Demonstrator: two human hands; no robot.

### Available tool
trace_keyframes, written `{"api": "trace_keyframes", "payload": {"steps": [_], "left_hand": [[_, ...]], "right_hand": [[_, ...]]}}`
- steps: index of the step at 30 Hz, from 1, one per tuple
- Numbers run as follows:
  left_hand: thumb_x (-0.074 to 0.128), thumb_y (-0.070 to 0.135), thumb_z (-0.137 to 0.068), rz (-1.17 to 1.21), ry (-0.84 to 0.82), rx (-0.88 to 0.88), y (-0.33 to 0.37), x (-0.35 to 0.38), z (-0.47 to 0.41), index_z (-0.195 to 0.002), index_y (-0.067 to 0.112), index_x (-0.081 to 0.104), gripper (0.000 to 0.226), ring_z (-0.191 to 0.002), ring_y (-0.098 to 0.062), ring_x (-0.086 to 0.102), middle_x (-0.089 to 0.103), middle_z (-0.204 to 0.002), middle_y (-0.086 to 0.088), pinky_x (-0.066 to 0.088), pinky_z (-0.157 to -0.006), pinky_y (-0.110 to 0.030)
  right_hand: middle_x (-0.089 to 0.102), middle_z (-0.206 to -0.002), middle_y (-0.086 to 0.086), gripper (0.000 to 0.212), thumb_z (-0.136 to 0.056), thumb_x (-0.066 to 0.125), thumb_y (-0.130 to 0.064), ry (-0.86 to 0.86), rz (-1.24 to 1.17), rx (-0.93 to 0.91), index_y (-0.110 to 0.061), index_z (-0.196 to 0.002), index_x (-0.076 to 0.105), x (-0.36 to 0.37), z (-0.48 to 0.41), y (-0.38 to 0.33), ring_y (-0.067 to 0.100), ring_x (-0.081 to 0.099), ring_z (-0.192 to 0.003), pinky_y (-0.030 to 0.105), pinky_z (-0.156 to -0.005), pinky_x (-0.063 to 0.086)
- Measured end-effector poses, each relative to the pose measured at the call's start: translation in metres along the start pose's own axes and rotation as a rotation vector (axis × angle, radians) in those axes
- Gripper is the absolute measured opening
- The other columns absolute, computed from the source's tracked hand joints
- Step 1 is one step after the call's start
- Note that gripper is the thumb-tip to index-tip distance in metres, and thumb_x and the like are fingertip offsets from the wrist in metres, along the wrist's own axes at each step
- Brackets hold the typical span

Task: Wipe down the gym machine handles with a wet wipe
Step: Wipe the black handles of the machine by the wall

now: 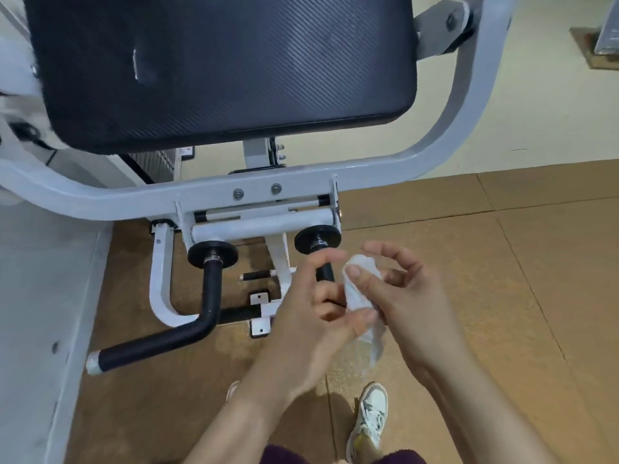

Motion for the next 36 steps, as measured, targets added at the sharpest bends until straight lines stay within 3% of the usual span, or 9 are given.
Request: {"api": "trace_keyframes", "payload": {"steps": [3,6,10,13,16,22,26,30,36], "left_hand": [[0.065,-0.001,-0.086,0.039,0.092,0.031,-0.004,0.027,-0.004,-0.11,0.04,0.059,0.048,-0.07,-0.029,0.061,0.059,-0.071,-0.013,0.05,-0.07,-0.03],[0.063,0.001,-0.088,-0.079,0.125,0.024,-0.009,0.046,-0.007,-0.108,0.04,0.069,0.045,-0.062,0.0,0.051,0.051,-0.06,0.014,0.046,-0.068,-0.017],[0.066,0.007,-0.087,-0.427,0.267,0.101,-0.003,0.044,-0.008,-0.103,0.038,0.069,0.035,-0.08,-0.002,0.06,0.06,-0.093,0.022,0.045,-0.063,-0.005],[0.065,0.014,-0.088,-0.576,0.36,0.139,-0.004,0.026,-0.013,-0.096,0.033,0.074,0.022,-0.088,0.002,0.058,0.06,-0.087,0.018,0.042,-0.07,-0.005],[0.063,0.02,-0.088,-0.464,0.376,0.05,-0.013,0.001,-0.024,-0.092,0.03,0.074,0.016,-0.089,0.007,0.055,0.06,-0.09,0.016,0.039,-0.073,-0.004],[0.067,0.021,-0.086,-0.082,0.458,-0.065,-0.028,-0.024,-0.029,-0.082,0.026,0.075,0.011,-0.077,0.009,0.062,0.072,-0.081,0.015,0.042,-0.066,-0.003],[0.074,0.024,-0.073,0.316,0.429,-0.078,-0.038,-0.019,-0.032,-0.084,0.016,0.077,0.014,-0.061,-0.012,0.059,0.066,-0.063,0.0,0.049,-0.063,-0.021],[0.071,0.028,-0.071,0.266,0.331,-0.056,-0.034,-0.002,-0.04,-0.088,0.01,0.075,0.025,-0.06,-0.008,0.054,0.059,-0.062,0.005,0.047,-0.061,-0.017],[0.068,0.029,-0.075,0.437,0.575,-0.057,-0.053,0.04,-0.04,-0.077,0.019,0.074,0.012,-0.066,-0.011,0.063,0.072,-0.072,-0.002,0.049,-0.063,-0.022]], "right_hand": [[0.068,-0.095,0.025,0.051,-0.067,0.081,-0.029,-0.015,0.039,0.081,-0.034,-0.114,0.061,-0.04,-0.014,0.011,0.034,0.071,-0.08,0.044,-0.069,0.057],[0.074,-0.093,0.016,0.061,-0.063,0.076,-0.019,-0.11,-0.231,0.276,-0.022,-0.121,0.059,-0.053,-0.023,0.03,0.028,0.072,-0.077,0.038,-0.062,0.056],[0.074,-0.087,0.011,0.043,-0.068,0.074,-0.016,-0.182,-0.318,0.406,-0.015,-0.111,0.068,-0.05,-0.027,0.047,0.021,0.071,-0.071,0.029,-0.055,0.057],[0.074,-0.09,0.014,0.03,-0.067,0.075,-0.023,-0.304,-0.141,0.329,-0.017,-0.096,0.076,-0.038,-0.034,0.044,0.025,0.067,-0.08,0.032,-0.067,0.054],[0.075,-0.091,0.008,0.028,-0.066,0.078,-0.022,-0.49,0.125,0.178,-0.02,-0.094,0.077,-0.021,-0.04,0.026,0.019,0.068,-0.085,0.026,-0.076,0.053],[0.061,-0.082,-0.012,0.017,-0.081,0.074,-0.02,-0.439,0.655,-0.243,-0.035,-0.088,0.077,-0.004,-0.065,-0.001,0.008,0.058,-0.078,0.02,-0.065,0.042],[0.065,-0.101,-0.011,0.015,-0.086,0.067,-0.014,-0.364,0.415,-0.102,-0.024,-0.081,0.078,-0.006,-0.075,-0.006,0.002,0.06,-0.095,0.019,-0.079,0.045],[0.068,-0.087,0.017,0.019,-0.091,0.056,-0.005,-0.36,0.147,0.11,-0.008,-0.081,0.072,-0.01,-0.078,0.001,0.023,0.062,-0.069,0.037,-0.061,0.049],[0.067,-0.077,0.019,0.017,-0.083,0.059,-0.011,-0.445,0.037,0.359,-0.014,-0.074,0.073,-0.04,-0.087,0.028,0.025,0.057,-0.061,0.026,-0.049,0.045]]}}
Point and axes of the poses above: each hand's wrist, its own z-axis away from the middle knuckle, its own x-axis out of the palm, y = z × x, the point moved 9 cm from there along -z, towards the middle knuckle
